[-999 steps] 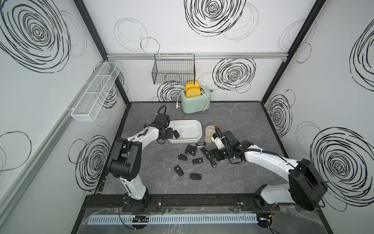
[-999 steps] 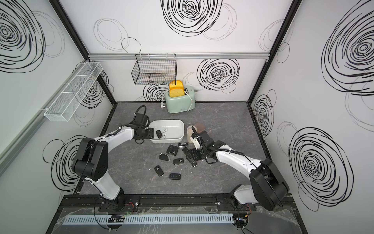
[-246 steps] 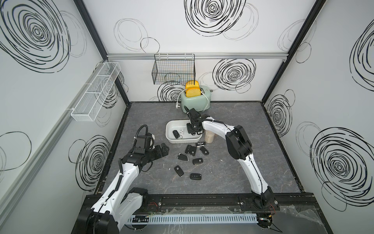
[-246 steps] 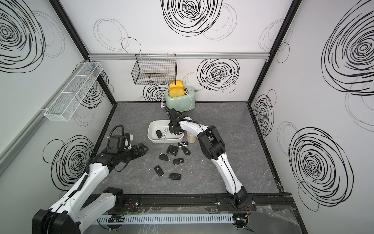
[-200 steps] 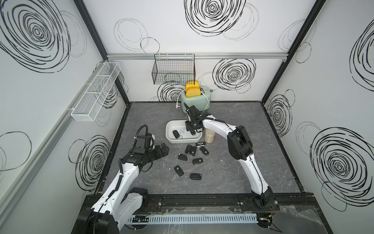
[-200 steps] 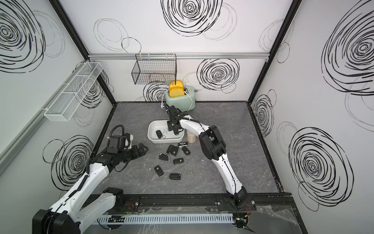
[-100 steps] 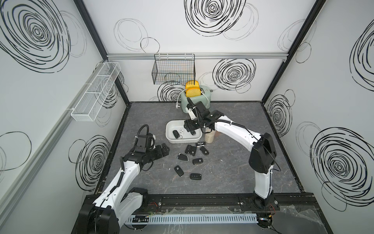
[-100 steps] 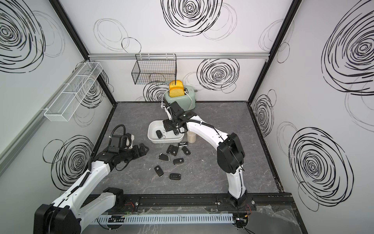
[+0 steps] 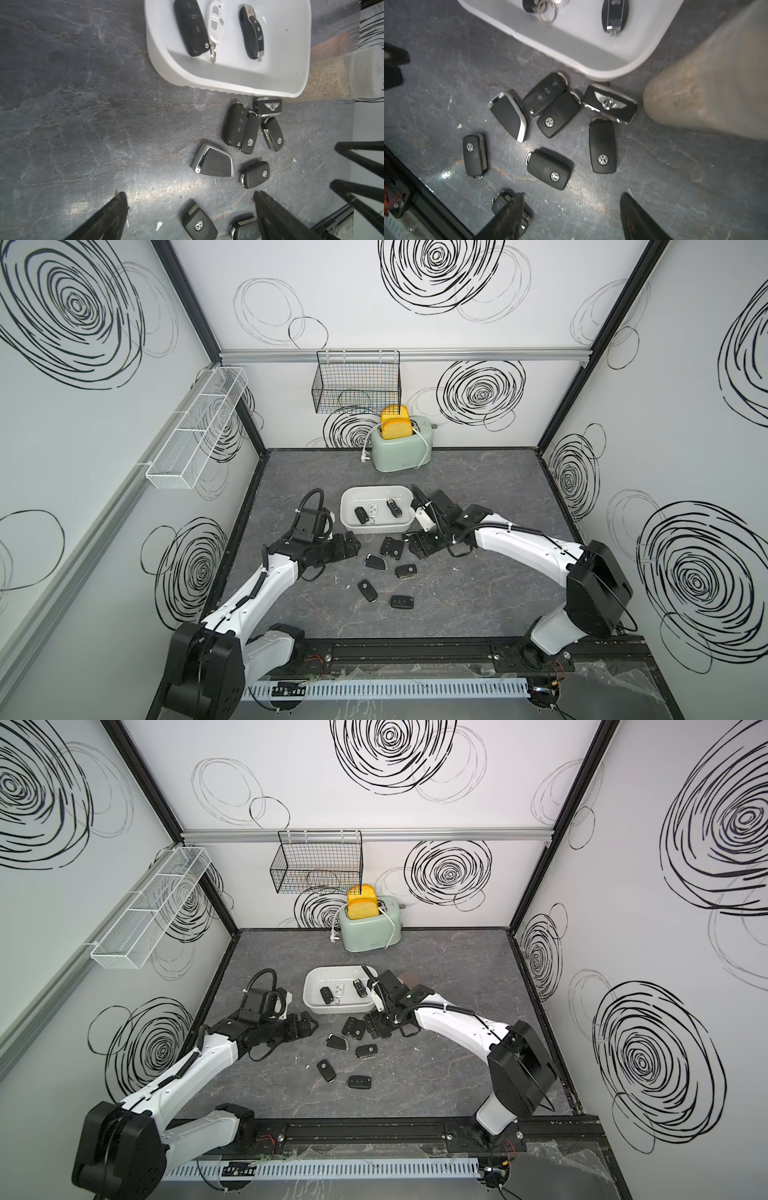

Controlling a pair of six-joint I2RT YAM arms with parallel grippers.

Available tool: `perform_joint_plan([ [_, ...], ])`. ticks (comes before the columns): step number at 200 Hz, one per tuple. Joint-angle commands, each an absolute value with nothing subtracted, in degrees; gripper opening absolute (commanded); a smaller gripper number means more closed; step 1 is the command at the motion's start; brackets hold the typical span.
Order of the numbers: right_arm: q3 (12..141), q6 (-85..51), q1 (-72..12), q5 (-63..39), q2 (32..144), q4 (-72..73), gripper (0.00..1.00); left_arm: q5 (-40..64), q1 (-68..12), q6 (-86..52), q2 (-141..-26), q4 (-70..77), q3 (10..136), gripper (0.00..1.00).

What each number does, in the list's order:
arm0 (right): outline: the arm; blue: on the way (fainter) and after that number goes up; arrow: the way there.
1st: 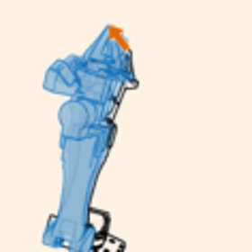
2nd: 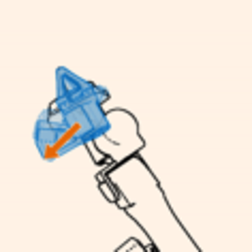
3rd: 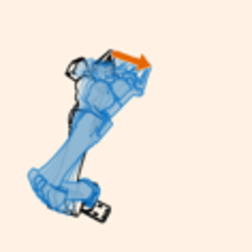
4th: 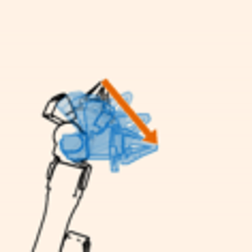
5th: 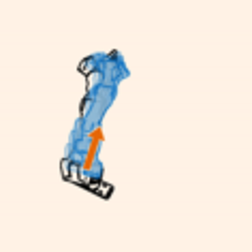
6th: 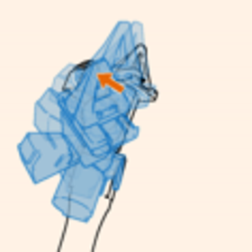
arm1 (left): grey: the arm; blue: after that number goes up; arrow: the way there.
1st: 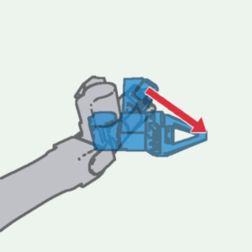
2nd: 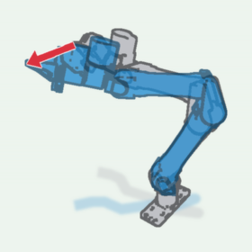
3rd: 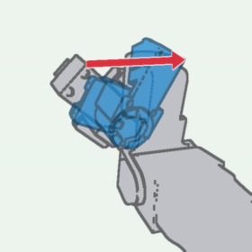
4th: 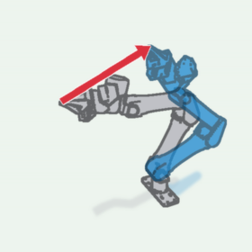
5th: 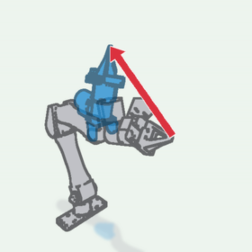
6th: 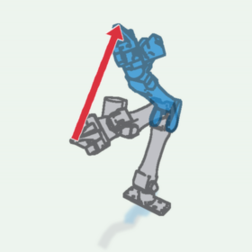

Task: Place the car key into the storage box
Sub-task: Pick up the car key from the center of the board.

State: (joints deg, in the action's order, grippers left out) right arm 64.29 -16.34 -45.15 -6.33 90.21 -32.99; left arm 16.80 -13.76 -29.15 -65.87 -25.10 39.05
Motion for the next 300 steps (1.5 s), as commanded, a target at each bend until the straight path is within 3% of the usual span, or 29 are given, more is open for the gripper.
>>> perform_joint_plan([
  [1, 61.3, -17.5, -45.4, -7.4, 88.9, -29.3, 0.75, 16.4, -15.5, -28.3, -67.8, -22.5, 41.7, 0.98],
  [115, 62.3, -10.7, -41.8, -6.4, 99.5, -26.2, 0.75, 14.0, -17.9, -29.9, -72.4, -22.5, 45.0, 0.98],
  [300, 66.0, -8.3, -40.3, -6.3, 107.3, -25.5, 0.56, 10.7, -17.9, -33.3, -68.2, -23.1, 41.1, 0.98],
])
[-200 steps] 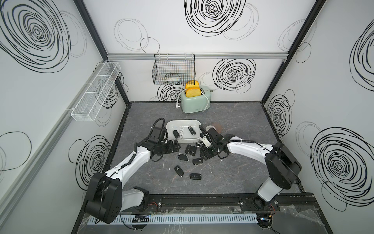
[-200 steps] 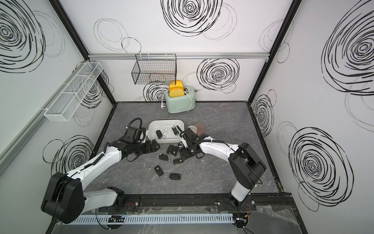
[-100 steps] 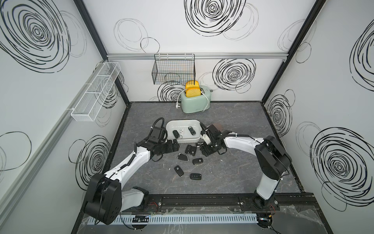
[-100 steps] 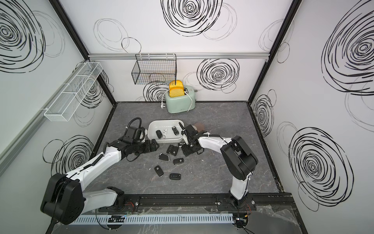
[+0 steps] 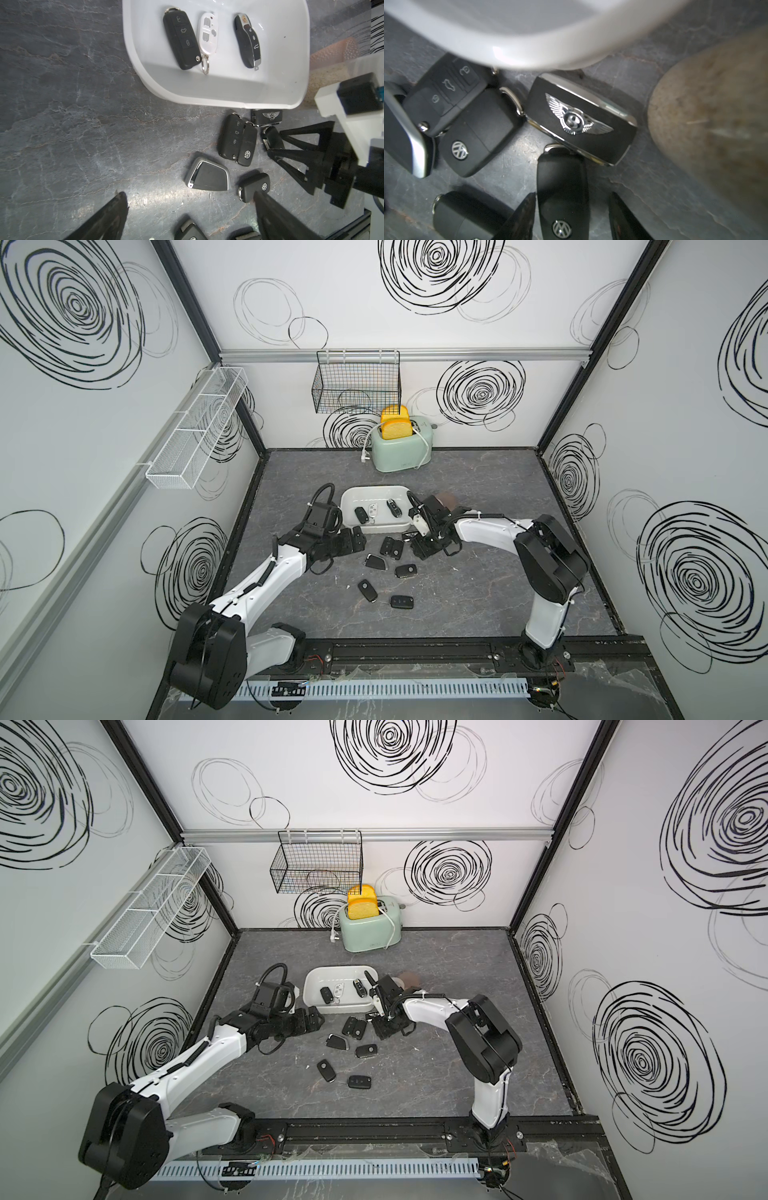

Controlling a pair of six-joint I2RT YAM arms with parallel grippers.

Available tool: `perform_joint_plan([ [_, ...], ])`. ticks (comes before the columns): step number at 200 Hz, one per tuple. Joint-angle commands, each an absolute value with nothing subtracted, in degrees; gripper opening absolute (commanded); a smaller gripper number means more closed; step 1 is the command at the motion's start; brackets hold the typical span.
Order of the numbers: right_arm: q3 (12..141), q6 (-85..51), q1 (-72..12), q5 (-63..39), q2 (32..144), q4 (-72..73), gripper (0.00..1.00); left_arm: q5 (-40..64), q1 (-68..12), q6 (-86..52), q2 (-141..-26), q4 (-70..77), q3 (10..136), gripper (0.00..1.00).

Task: Place the car key into the storage box
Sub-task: Pick up the car key from the center of the board.

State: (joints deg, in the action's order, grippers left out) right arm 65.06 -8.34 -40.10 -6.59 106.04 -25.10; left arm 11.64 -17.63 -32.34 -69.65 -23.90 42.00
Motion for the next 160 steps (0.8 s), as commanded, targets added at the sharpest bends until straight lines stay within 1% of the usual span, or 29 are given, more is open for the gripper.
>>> perform_joint_plan([
  [1, 66.0, -8.2, -40.3, -6.3, 107.4, -25.5, 0.56, 10.7, -17.9, -33.4, -68.1, -23.1, 41.1, 0.98],
  [61, 65.7, -9.1, -41.1, -5.5, 108.2, -25.9, 0.45, 10.6, -17.8, -33.4, -67.4, -23.4, 40.7, 0.98],
  [77, 65.3, -9.5, -41.1, -5.3, 108.1, -26.1, 0.44, 10.6, -17.8, -33.4, -67.1, -23.3, 40.4, 0.98],
  [103, 64.9, -10.0, -41.3, -5.3, 107.3, -26.3, 0.33, 10.8, -17.8, -33.4, -66.7, -23.3, 39.8, 0.98],
  [119, 64.9, -10.4, -41.2, -6.0, 106.0, -26.5, 0.32, 11.3, -17.6, -33.4, -66.6, -23.1, 39.6, 0.98],
  [160, 64.3, -13.3, -40.5, -9.3, 101.2, -27.4, 0.32, 13.7, -16.4, -33.4, -67.3, -21.7, 39.4, 0.98],
])
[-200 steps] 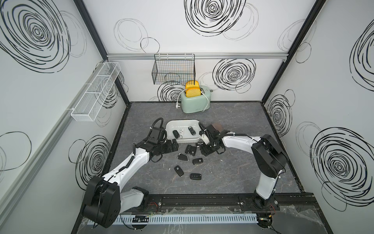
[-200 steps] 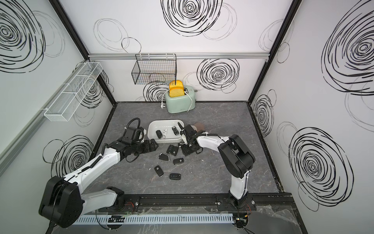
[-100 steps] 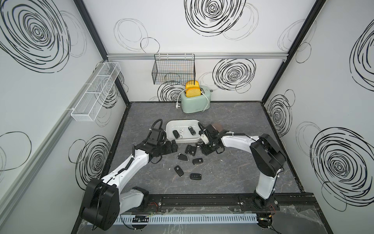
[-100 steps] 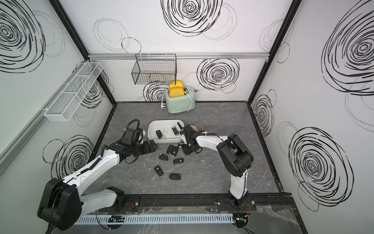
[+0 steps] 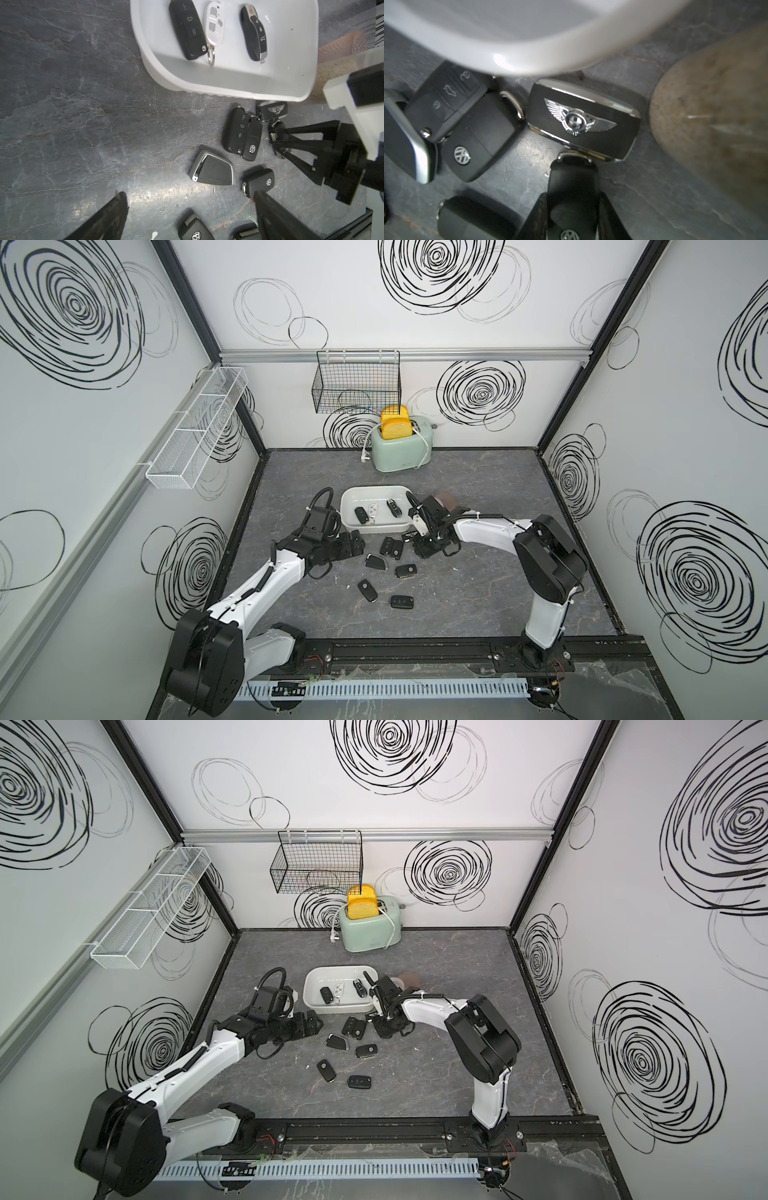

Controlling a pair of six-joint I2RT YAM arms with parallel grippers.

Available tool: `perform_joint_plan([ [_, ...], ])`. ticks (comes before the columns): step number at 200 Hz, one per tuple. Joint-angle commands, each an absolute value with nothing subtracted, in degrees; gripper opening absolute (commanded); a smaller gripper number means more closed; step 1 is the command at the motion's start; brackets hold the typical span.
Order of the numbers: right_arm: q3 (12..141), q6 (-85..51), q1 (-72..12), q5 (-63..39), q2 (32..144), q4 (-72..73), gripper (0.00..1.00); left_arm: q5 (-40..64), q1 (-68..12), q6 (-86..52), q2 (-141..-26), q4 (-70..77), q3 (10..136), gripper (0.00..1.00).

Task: Place the car key into the storage box
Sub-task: Pick up the car key from the center of the board, then place the car key in the storage box.

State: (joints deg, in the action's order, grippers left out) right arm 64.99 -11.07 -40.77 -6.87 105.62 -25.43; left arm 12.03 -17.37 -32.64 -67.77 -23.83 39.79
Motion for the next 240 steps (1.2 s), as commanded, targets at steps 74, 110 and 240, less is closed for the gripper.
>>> perform_joint_plan([
  [74, 66.6, -19.8, -39.6, -13.5, 94.1, -26.5, 0.33, 17.8, -11.4, -31.3, -71.9, -21.2, 42.0, 0.98],
  [110, 73.4, -21.4, -38.9, -14.9, 97.1, -26.1, 0.33, 18.9, -8.3, -30.2, -70.7, -21.6, 41.4, 0.98],
  [240, 104.8, -19.2, -38.5, -13.1, 125.4, -30.7, 0.35, 18.0, -4.6, -27.5, -65.2, -24.8, 40.4, 0.98],
])
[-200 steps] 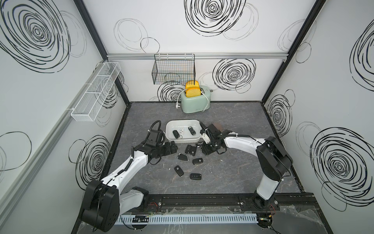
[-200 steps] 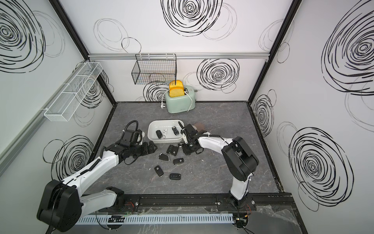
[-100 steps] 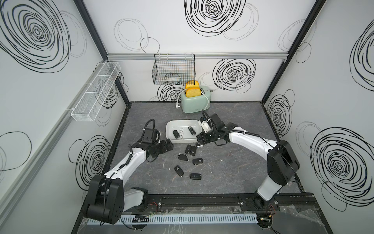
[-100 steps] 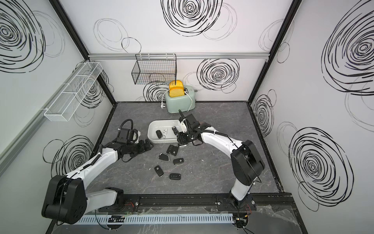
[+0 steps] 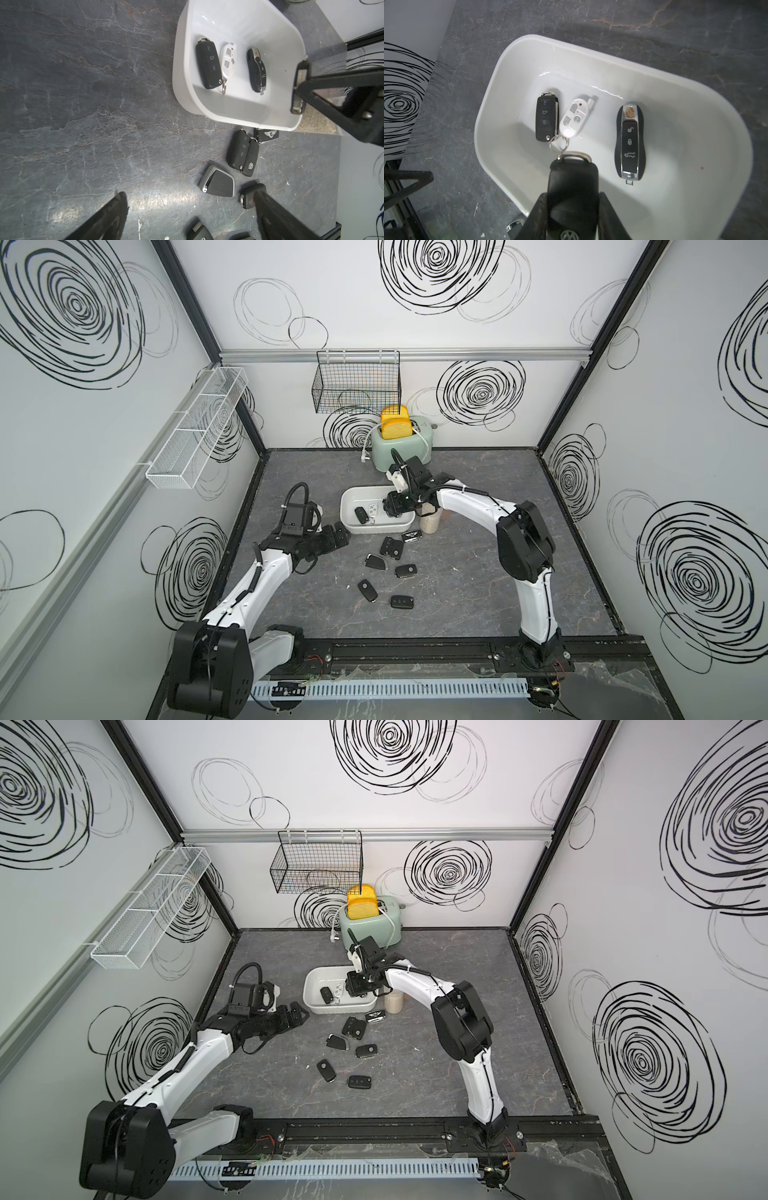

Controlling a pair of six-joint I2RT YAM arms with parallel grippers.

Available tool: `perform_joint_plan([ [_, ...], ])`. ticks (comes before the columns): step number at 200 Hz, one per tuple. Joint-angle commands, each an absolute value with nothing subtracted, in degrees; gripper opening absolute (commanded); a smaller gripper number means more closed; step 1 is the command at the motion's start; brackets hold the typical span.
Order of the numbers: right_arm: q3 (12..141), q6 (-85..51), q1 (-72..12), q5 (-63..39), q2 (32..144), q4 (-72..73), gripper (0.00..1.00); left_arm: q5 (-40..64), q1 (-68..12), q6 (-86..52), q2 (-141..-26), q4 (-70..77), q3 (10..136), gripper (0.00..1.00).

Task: Place the car key into the storage box
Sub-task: Place the car key in the storage box.

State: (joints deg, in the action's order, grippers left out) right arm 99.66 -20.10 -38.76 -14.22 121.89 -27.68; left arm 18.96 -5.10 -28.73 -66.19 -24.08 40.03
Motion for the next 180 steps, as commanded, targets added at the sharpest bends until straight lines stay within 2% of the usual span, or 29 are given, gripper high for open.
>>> perform_joint_plan([
  [1, 104.9, -19.2, -38.5, -13.1, 125.6, -30.8, 0.35, 17.9, -4.6, -27.6, -65.2, -24.9, 40.4, 0.98],
  [64, 113.3, -18.7, -38.5, -7.4, 134.5, -34.4, 0.35, 16.5, -4.5, -27.4, -65.8, -25.4, 41.2, 0.98],
  [117, 115.6, -18.8, -38.6, -5.2, 137.9, -35.4, 0.37, 15.8, -4.4, -26.4, -67.1, -26.3, 42.7, 0.98],
  [158, 117.2, -19.2, -38.6, -3.9, 139.8, -36.6, 0.44, 16.0, -4.4, -26.0, -67.9, -26.5, 43.1, 0.98],
  [180, 118.3, -19.5, -38.6, -4.9, 140.0, -36.9, 0.52, 16.2, -4.4, -25.9, -68.2, -26.4, 43.2, 0.98],
])
